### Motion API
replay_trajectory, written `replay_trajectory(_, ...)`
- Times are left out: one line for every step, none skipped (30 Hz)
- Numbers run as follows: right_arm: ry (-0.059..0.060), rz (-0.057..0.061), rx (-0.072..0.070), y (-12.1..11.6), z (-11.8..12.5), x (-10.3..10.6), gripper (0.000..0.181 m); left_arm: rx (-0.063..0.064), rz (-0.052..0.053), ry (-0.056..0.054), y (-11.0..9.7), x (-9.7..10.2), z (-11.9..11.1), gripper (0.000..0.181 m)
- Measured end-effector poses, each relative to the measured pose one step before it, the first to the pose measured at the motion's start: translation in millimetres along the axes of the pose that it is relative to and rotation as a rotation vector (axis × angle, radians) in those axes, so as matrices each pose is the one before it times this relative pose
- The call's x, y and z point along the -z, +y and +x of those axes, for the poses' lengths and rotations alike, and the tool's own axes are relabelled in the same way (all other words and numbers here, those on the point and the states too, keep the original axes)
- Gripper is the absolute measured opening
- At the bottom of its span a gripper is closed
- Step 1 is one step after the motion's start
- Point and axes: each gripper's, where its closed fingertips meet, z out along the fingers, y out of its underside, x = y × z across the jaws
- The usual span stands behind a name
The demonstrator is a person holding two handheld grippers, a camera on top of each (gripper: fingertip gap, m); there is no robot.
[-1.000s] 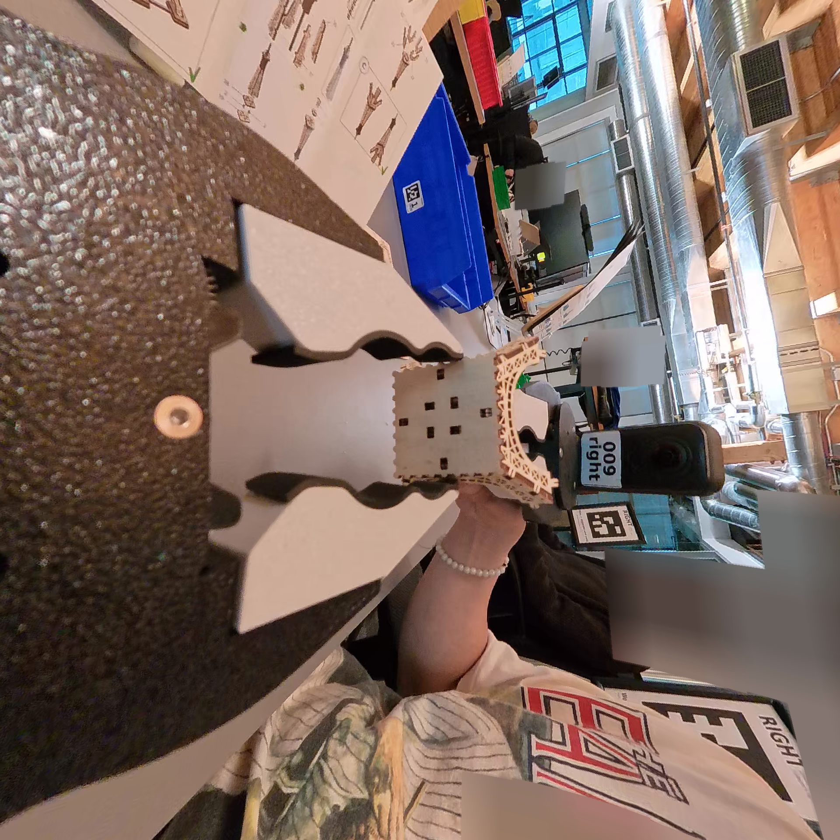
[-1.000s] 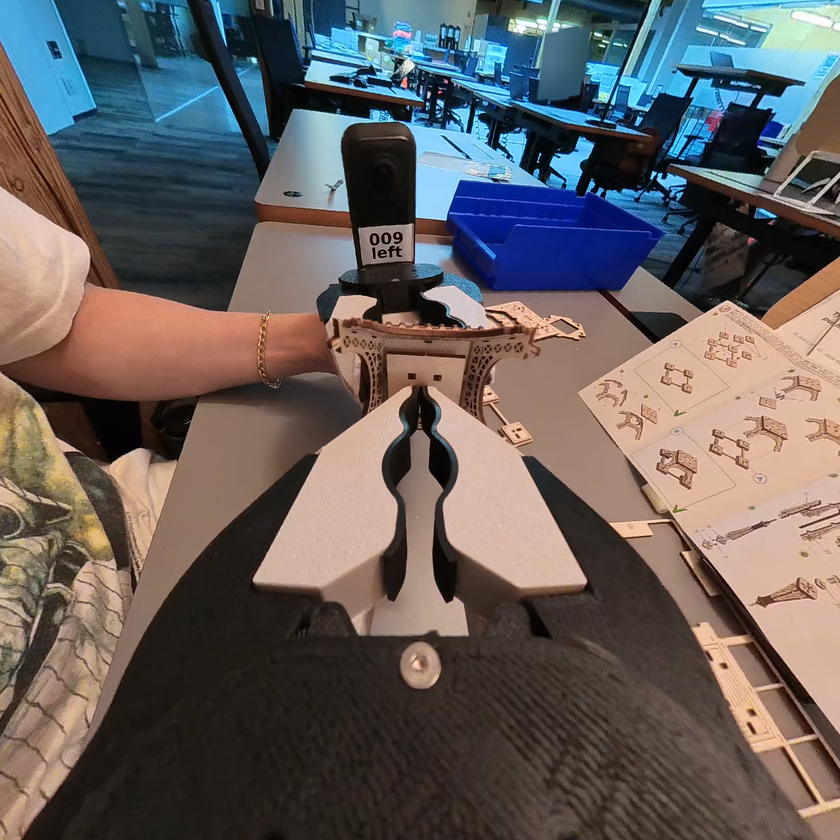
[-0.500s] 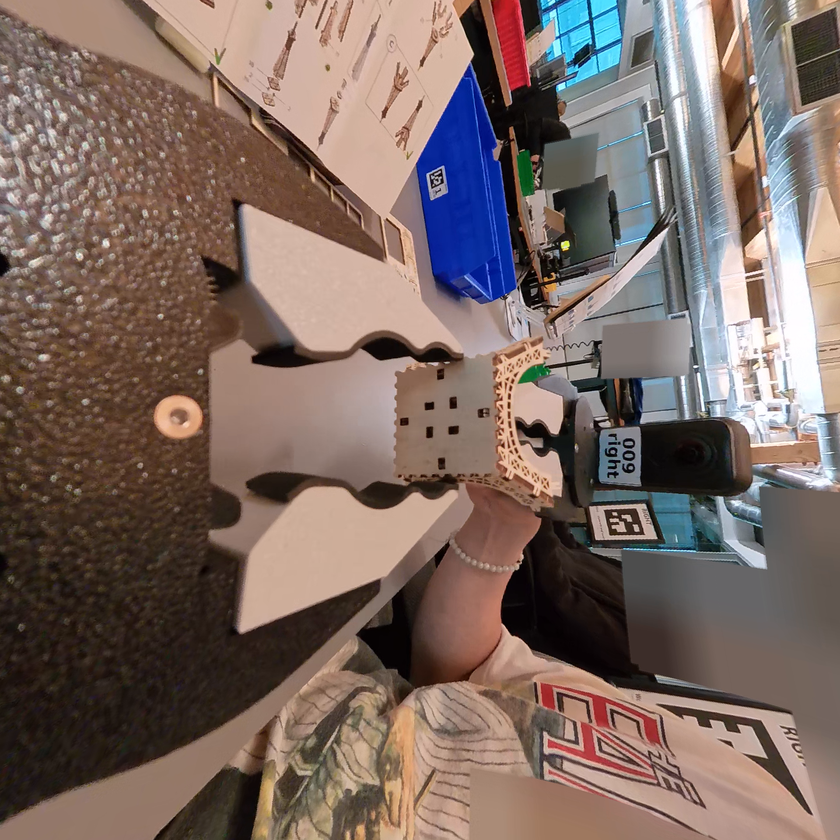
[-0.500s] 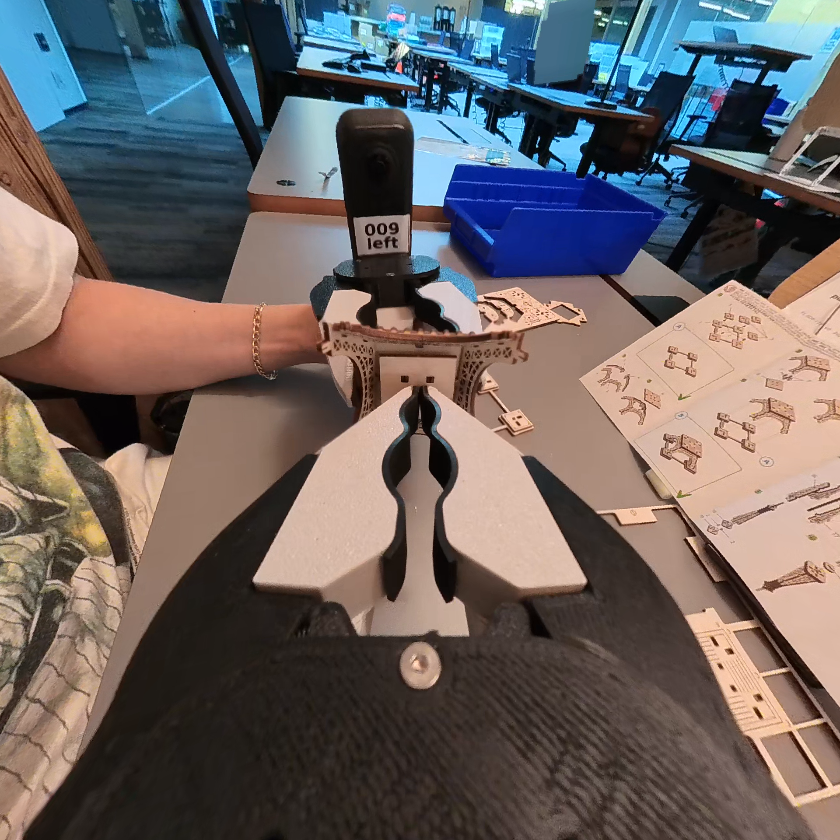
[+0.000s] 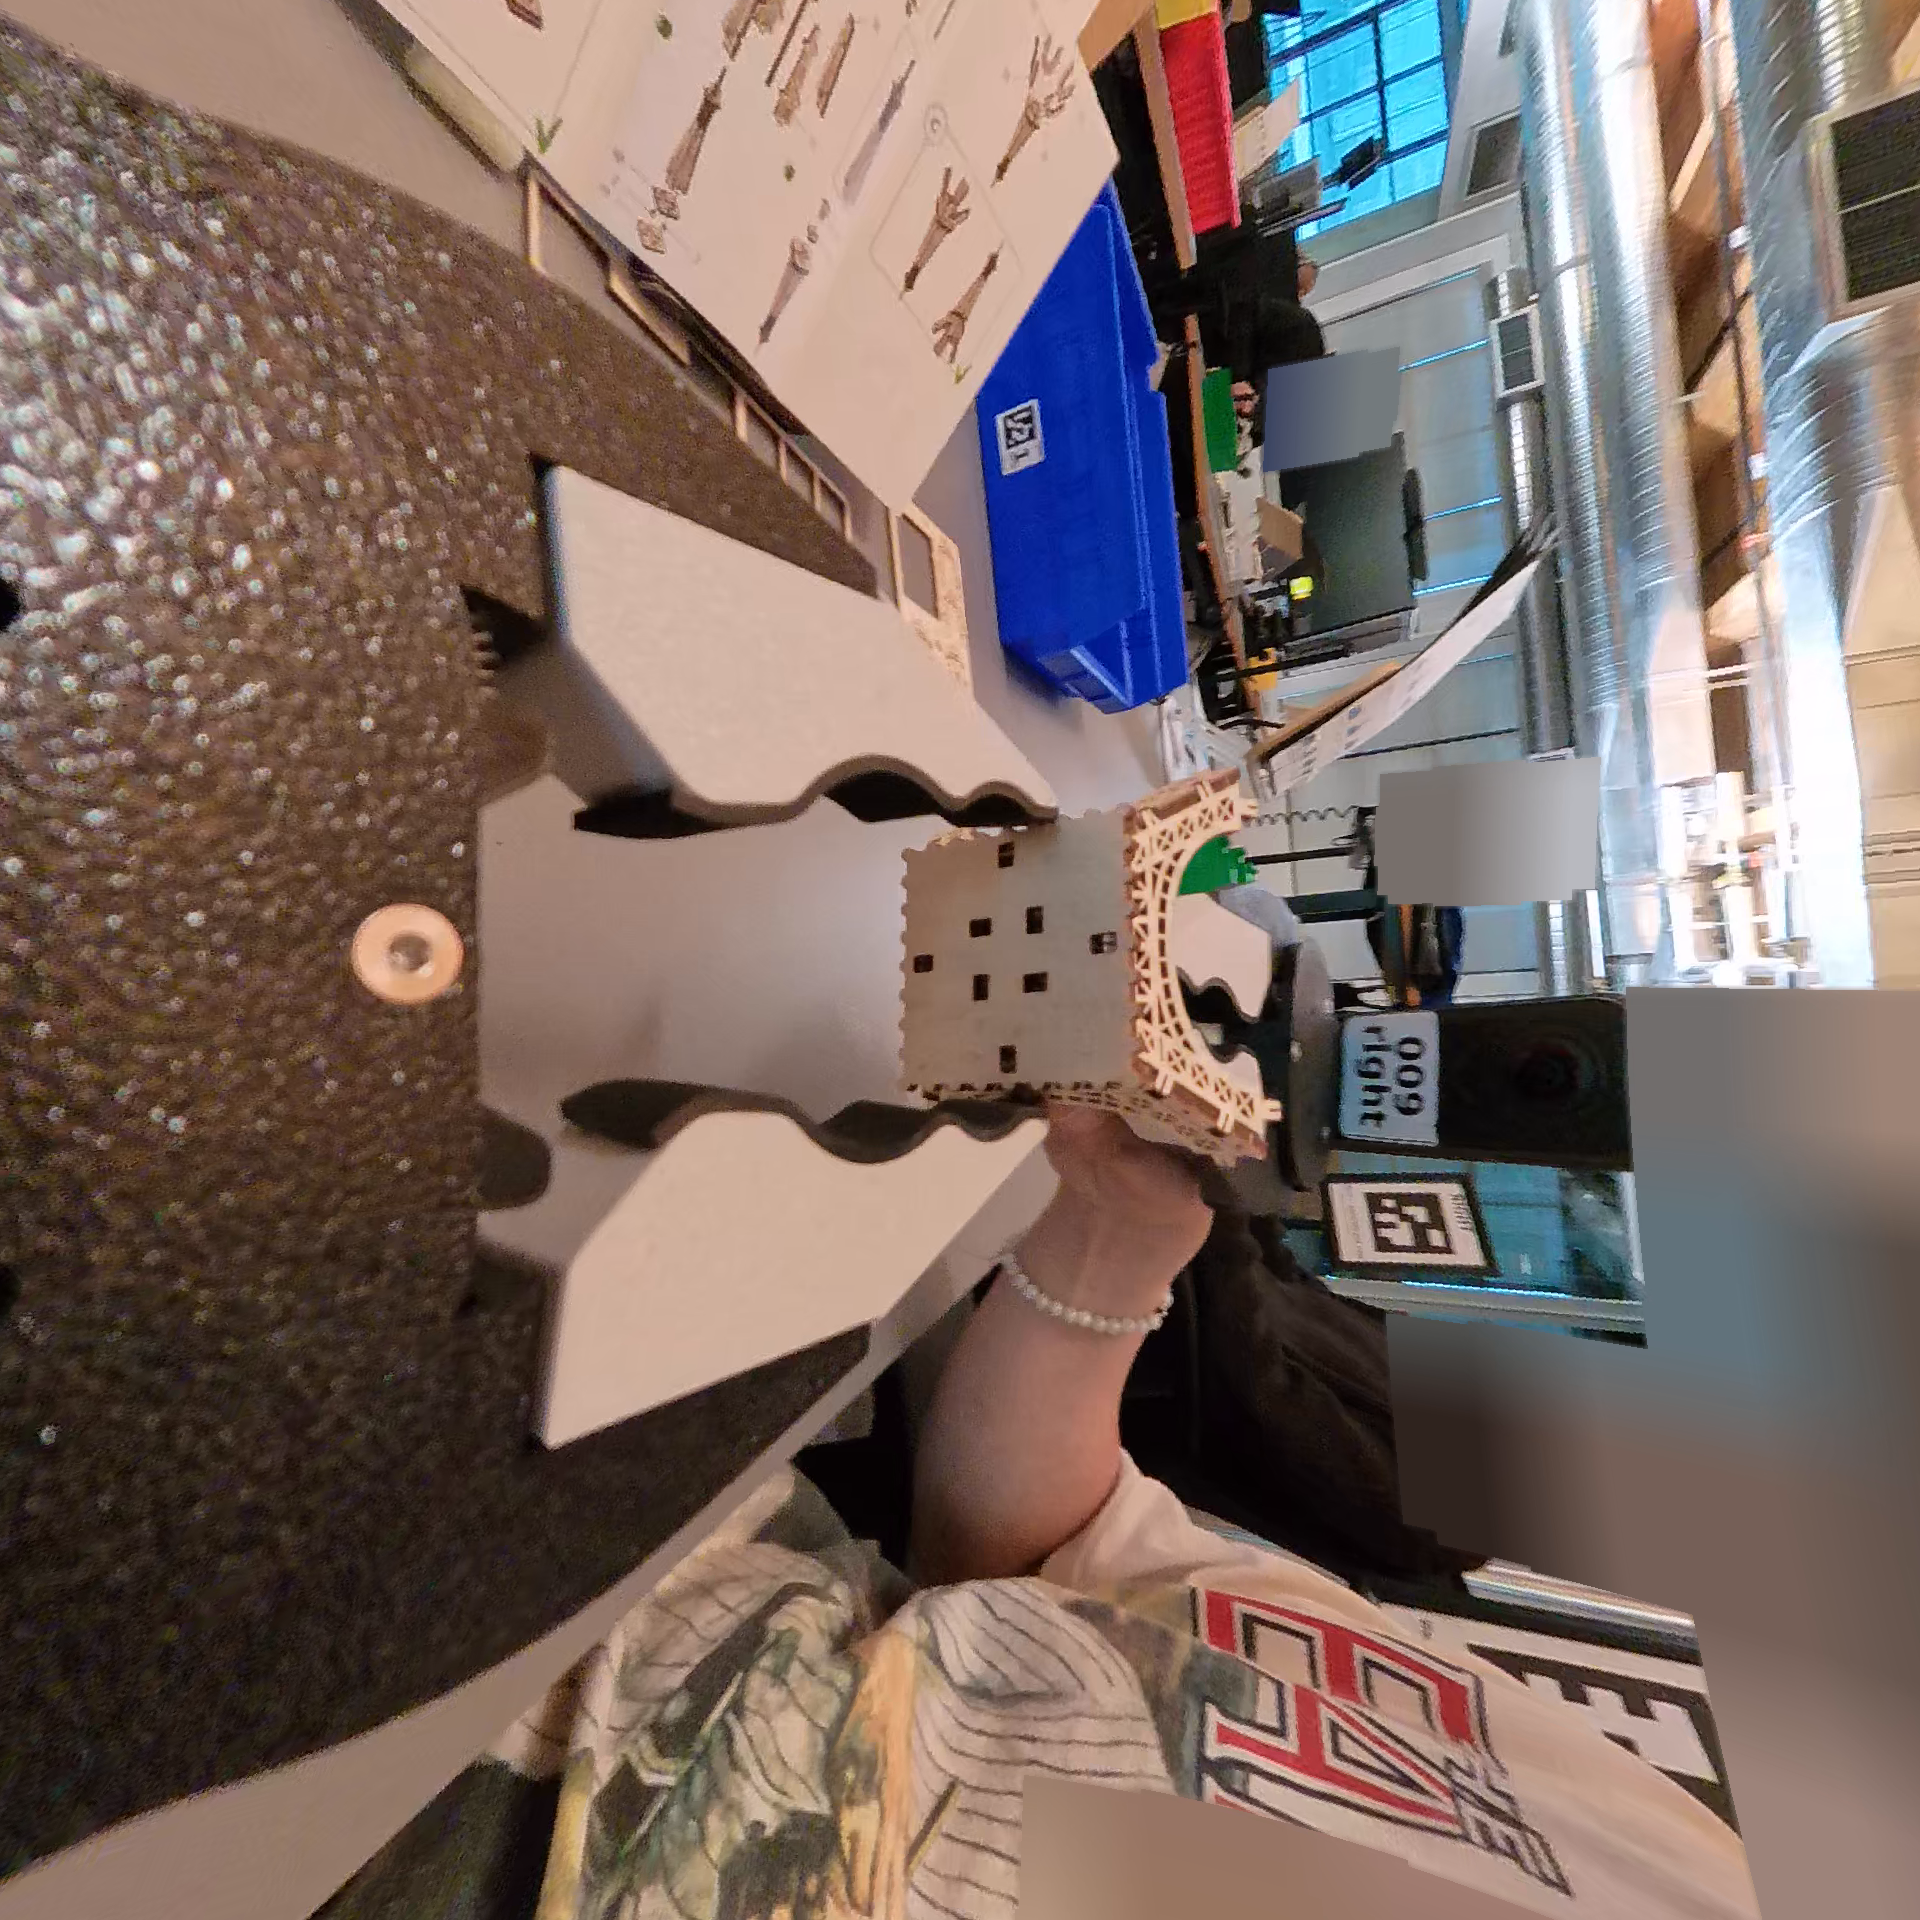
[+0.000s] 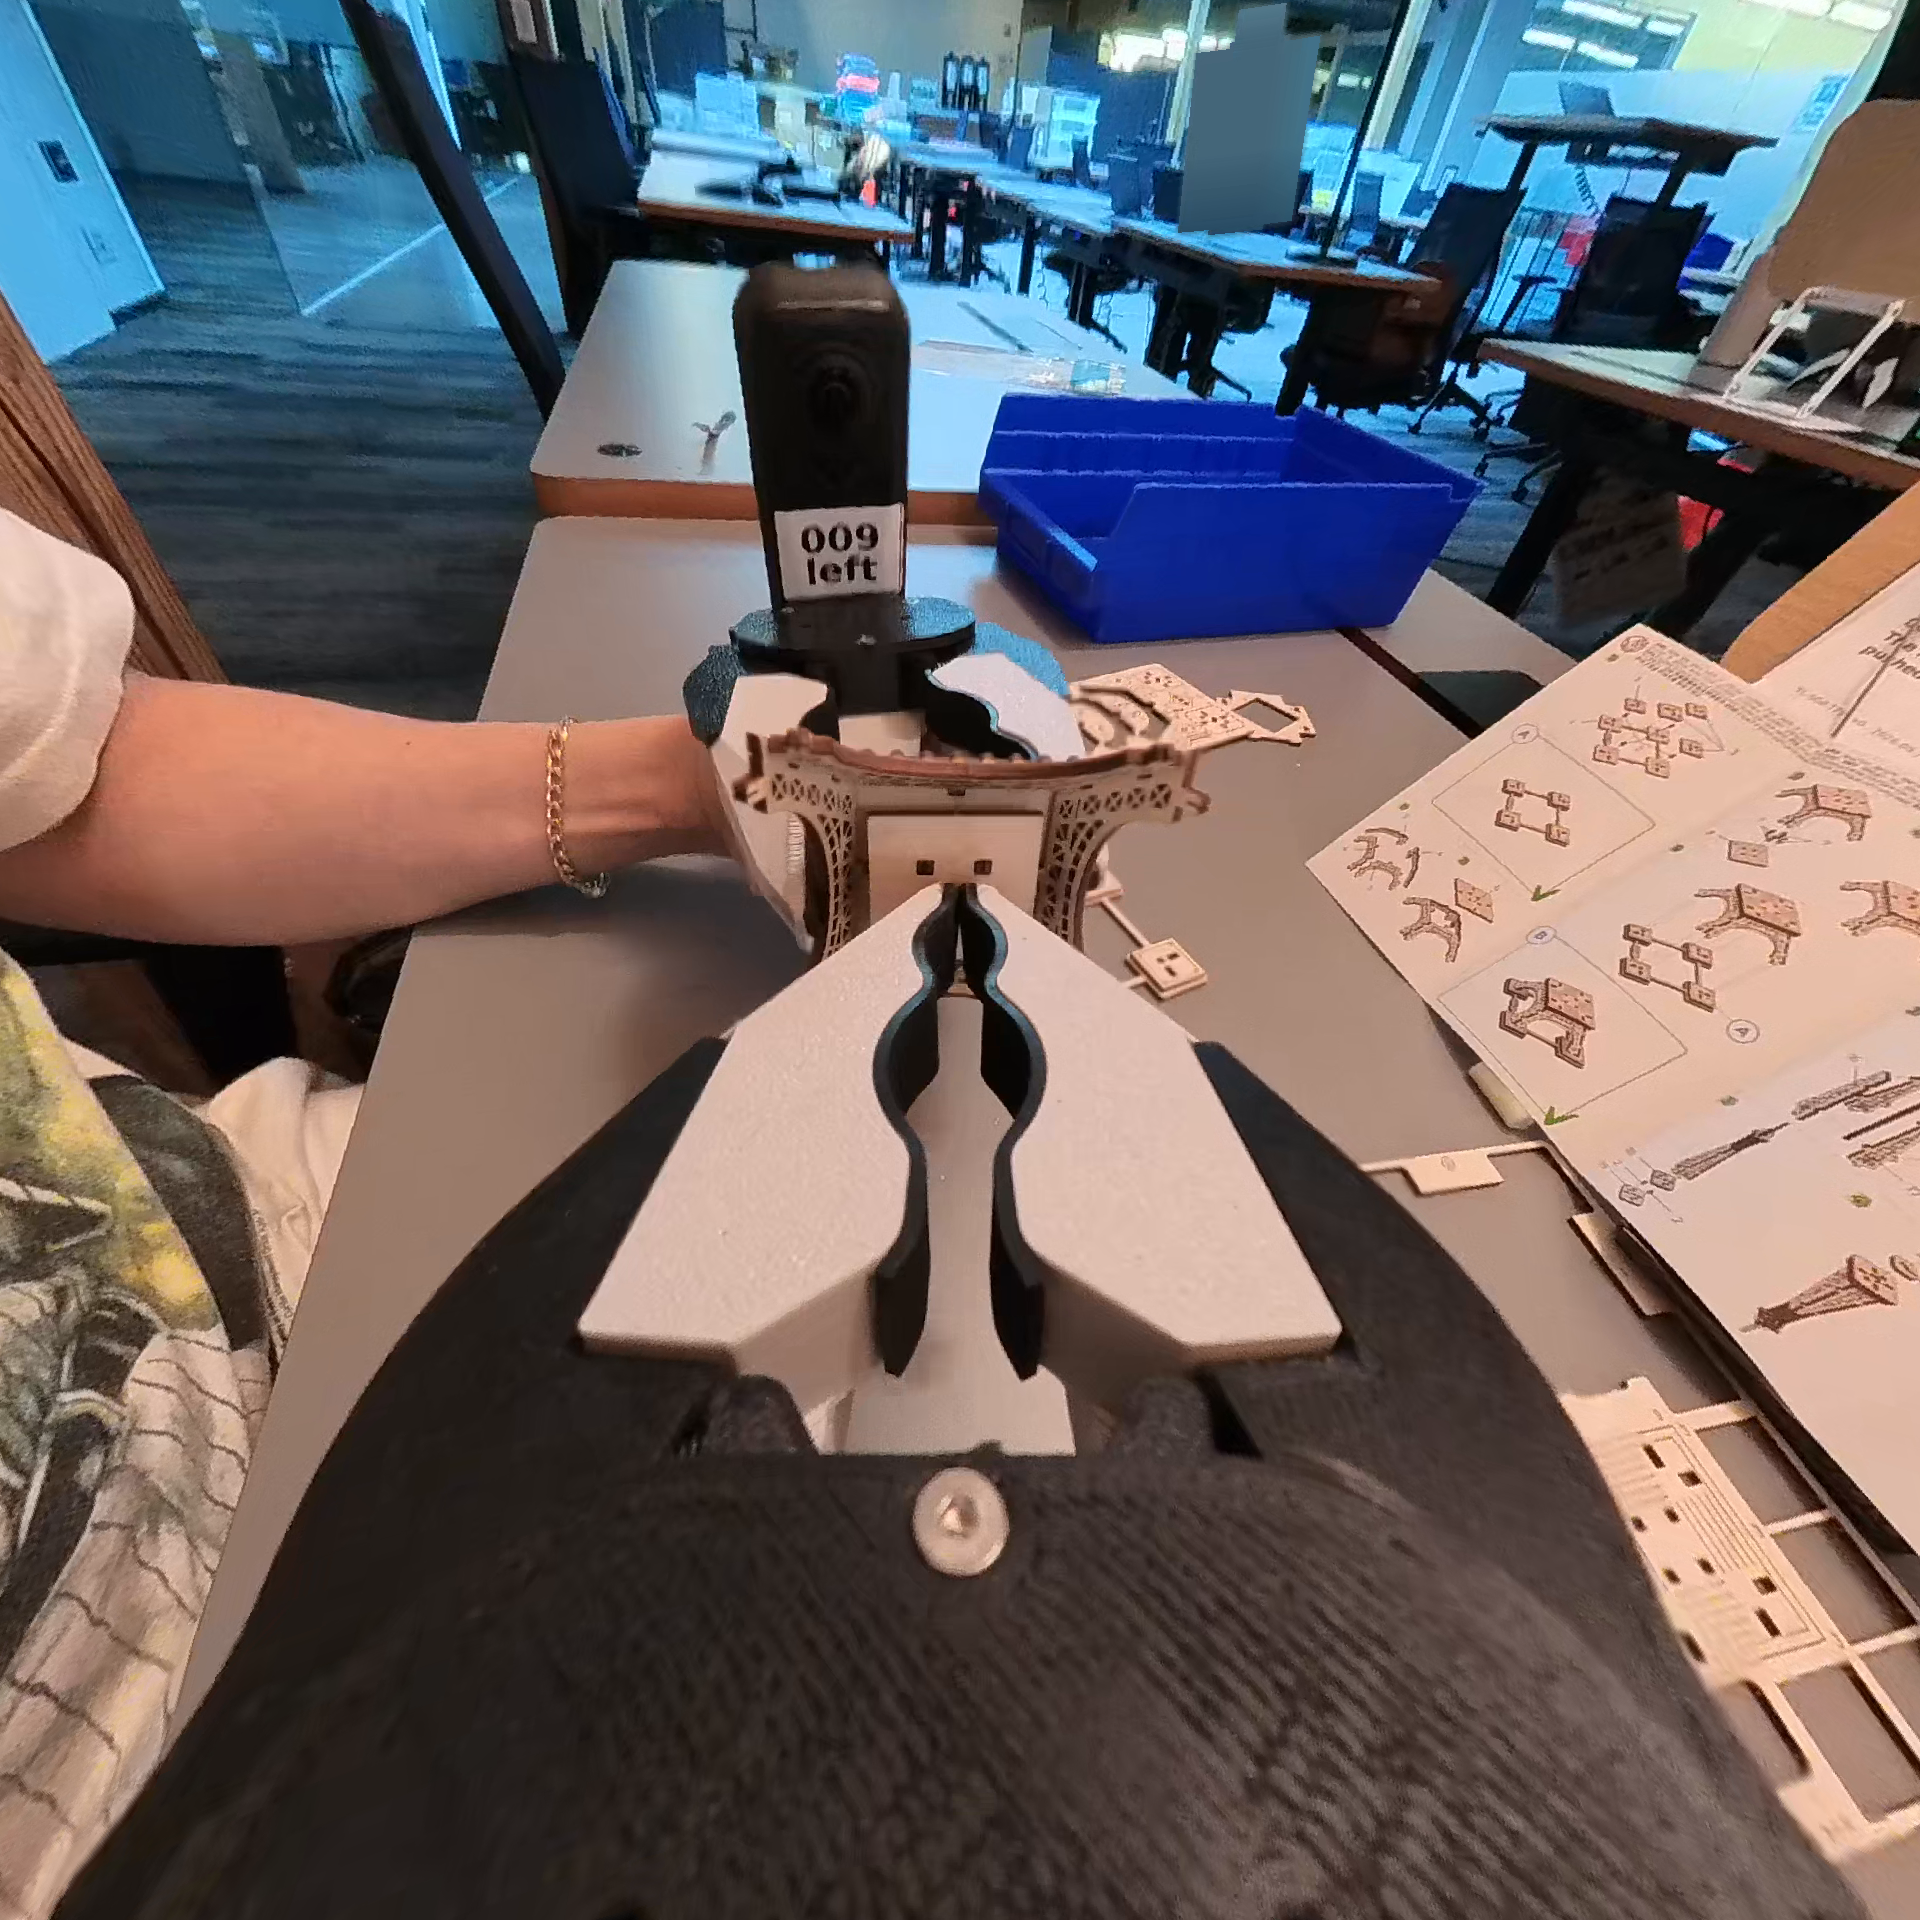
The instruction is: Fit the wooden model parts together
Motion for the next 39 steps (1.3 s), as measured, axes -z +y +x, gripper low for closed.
replay_trajectory(-0.0026, 0.0234, -0.0110, -3.36, -0.36, 0.14, 0.000, 0.0080, 0.0246, 0.0038, -3.74, 0.20, 0.44, 0.050)
replay_trajectory(-0.0038, 0.0196, -0.0102, -3.13, -0.47, 0.14, 0.000, 0.0098, 0.0200, 0.0037, -3.15, 0.03, 0.34, 0.050)
replay_trajectory(0.0016, 0.0130, -0.0058, -2.14, 0.17, 0.07, 0.000, 0.0060, 0.0147, -0.0001, -2.04, -0.08, -0.10, 0.050)
replay_trajectory(0.0025, 0.0044, 0.0010, -0.89, 0.05, 0.04, 0.000, 0.0064, 0.0083, 0.0023, -0.83, -0.11, 0.19, 0.050)
replay_trajectory(0.0029, 0.0003, 0.0059, -0.26, 0.13, 0.22, 0.000, 0.0093, 0.0053, 0.0055, -0.29, -0.01, 0.68, 0.050)
replay_trajectory(0.0058, 0.0013, 0.0040, -0.27, 0.70, 0.23, 0.001, 0.0110, 0.0065, 0.0061, -0.38, 0.00, 0.66, 0.050)
replay_trajectory(0.0038, 0.0033, -0.0006, -0.58, 0.61, 0.20, 0.003, 0.0129, 0.0094, 0.0069, -0.67, 0.13, 0.74, 0.050)
replay_trajectory(0.0025, 0.0063, -0.0033, -0.90, 0.34, 0.06, 0.006, 0.0144, 0.0118, 0.0091, -1.07, 0.15, 1.01, 0.050)
replay_trajectory(0.0049, 0.0074, -0.0028, -1.02, 0.91, 0.08, 0.009, 0.0160, 0.0104, 0.0074, -1.09, 0.16, 0.59, 0.050)
replay_trajectory(0.0076, 0.0052, -0.0028, -0.73, 1.29, 0.13, 0.013, 0.0176, 0.0094, 0.0067, -0.91, 0.01, 0.34, 0.050)
replay_trajectory(0.0021, 0.0038, -0.0021, -0.55, 0.38, 0.24, 0.016, 0.0175, 0.0087, 0.0113, -0.59, -0.14, 1.12, 0.050)
replay_trajectory(-0.0105, 0.0015, 0.0012, -0.27, -1.46, 0.32, 0.019, 0.0187, 0.0082, 0.0068, -0.68, -0.05, 0.36, 0.050)
replay_trajectory(-0.0107, -0.0023, 0.0020, 0.10, -1.93, 0.32, 0.023, 0.0171, 0.0060, 0.0056, -0.34, -0.07, 0.11, 0.050)
replay_trajectory(-0.0038, -0.0047, 0.0025, 0.32, -0.83, 0.29, 0.024, 0.0160, 0.0053, 0.0097, -0.15, -0.06, 0.60, 0.050)
replay_trajectory(-0.0021, -0.0033, 0.0031, 0.20, -0.56, 0.07, 0.024, 0.0165, 0.0034, 0.0088, 0.14, -0.10, 0.53, 0.050)
replay_trajectory(-0.0042, 0.0003, 0.0017, -0.10, -0.86, -0.21, 0.025, 0.0114, 0.0020, 0.0028, 0.19, -0.11, -0.26, 0.050)
replay_trajectory(-0.0058, 0.0010, -0.0014, -0.13, -1.31, -0.47, 0.029, 0.0042, 0.0031, 0.0011, 0.11, -0.20, -0.31, 0.050)
replay_trajectory(-0.0006, -0.0002, -0.0028, -0.09, -0.58, -0.68, 0.029, 0.0012, 0.0060, -0.0025, -0.49, -0.01, -0.64, 0.050)
replay_trajectory(0.0037, -0.0025, -0.0013, -0.06, 0.04, -0.47, 0.032, 0.0008, 0.0018, -0.0097, 0.12, 0.19, -1.77, 0.050)
replay_trajectory(0.0119, -0.0095, -0.0014, 0.31, 1.31, 0.02, 0.034, -0.0003, 0.0011, -0.0094, 0.11, 0.32, -1.61, 0.050)
replay_trajectory(0.0135, -0.0113, 0.0013, 0.57, 1.83, 0.26, 0.035, -0.0007, 0.0034, -0.0084, -0.29, 0.48, -1.24, 0.050)
replay_trajectory(0.0168, -0.0080, -0.0017, 0.15, 2.27, 0.23, 0.039, 0.0025, 0.0054, 0.0008, -0.50, 0.35, 0.16, 0.050)
replay_trajectory(0.0156, -0.0056, -0.0015, 0.11, 2.00, 0.02, 0.043, 0.0066, 0.0061, 0.0062, -0.64, 0.25, 0.81, 0.050)
replay_trajectory(0.0088, -0.0043, -0.0002, 0.31, 1.00, -0.14, 0.043, 0.0052, 0.0064, 0.0062, -0.67, -0.08, 0.76, 0.050)
replay_trajectory(0.0059, -0.0038, -0.0014, 0.36, 0.70, -0.11, 0.045, 0.0038, 0.0058, 0.0033, -0.59, -0.04, 0.26, 0.050)
replay_trajectory(0.0020, -0.0015, -0.0031, 0.16, 0.57, 0.17, 0.048, 0.0054, 0.0024, 0.0067, -0.14, -0.03, 0.78, 0.050)
replay_trajectory(-0.0009, 0.0000, -0.0079, 0.11, 0.58, 0.69, 0.051, 0.0091, -0.0036, 0.0145, 0.68, -0.26, 1.81, 0.050)
replay_trajectory(-0.0036, 0.0034, -0.0144, -0.44, 0.85, 1.40, 0.054, 0.0079, -0.0041, 0.0145, 0.95, -0.33, 2.01, 0.050)
replay_trajectory(-0.0075, 0.0123, -0.0195, -1.88, 0.87, 2.07, 0.056, 0.0066, -0.0008, 0.0183, 0.62, -0.27, 2.69, 0.050)
replay_trajectory(-0.0078, 0.0225, -0.0262, -3.29, 1.12, 2.14, 0.058, 0.0113, -0.0004, 0.0287, 0.46, -0.39, 4.18, 0.050)
replay_trajectory(-0.0060, 0.0241, -0.0333, -3.07, 1.42, 1.62, 0.060, 0.0148, 0.0031, 0.0330, -0.17, -0.53, 4.52, 0.050)
replay_trajectory(-0.0200, 0.0147, -0.0336, -1.01, -0.58, 0.50, 0.062, 0.0144, 0.0042, 0.0288, -0.09, -0.70, 3.65, 0.050)
replay_trajectory(-0.0349, 0.0049, -0.0318, 0.93, -3.08, -0.50, 0.064, 0.0147, 0.0018, 0.0297, 0.35, -0.86, 3.64, 0.050)
replay_trajectory(-0.0406, -0.0036, -0.0254, 2.48, -4.56, -1.35, 0.065, 0.0143, 0.0014, 0.0301, 0.24, -0.95, 3.66, 0.050)
replay_trajectory(-0.0465, -0.0064, -0.0103, 2.84, -6.20, -1.76, 0.067, 0.0118, 0.0083, 0.0289, -0.56, -0.93, 3.59, 0.050)
replay_trajectory(-0.0339, -0.0012, 0.0023, 1.81, -5.03, -1.54, 0.067, 0.0147, 0.0089, 0.0290, -0.56, -0.80, 3.37, 0.050)
replay_trajectory(-0.0173, 0.0049, 0.0087, 0.55, -3.08, -1.17, 0.068, 0.0178, 0.0036, 0.0276, 0.12, -0.59, 3.25, 0.050)
replay_trajectory(-0.0144, 0.0076, 0.0086, -0.38, -2.91, -0.86, 0.069, 0.0168, -0.0010, 0.0256, 0.80, -0.57, 3.03, 0.050)
replay_trajectory(-0.0181, 0.0081, 0.0036, -0.69, -3.26, -0.41, 0.069, 0.0133, -0.0052, 0.0188, 1.24, -0.54, 2.19, 0.050)
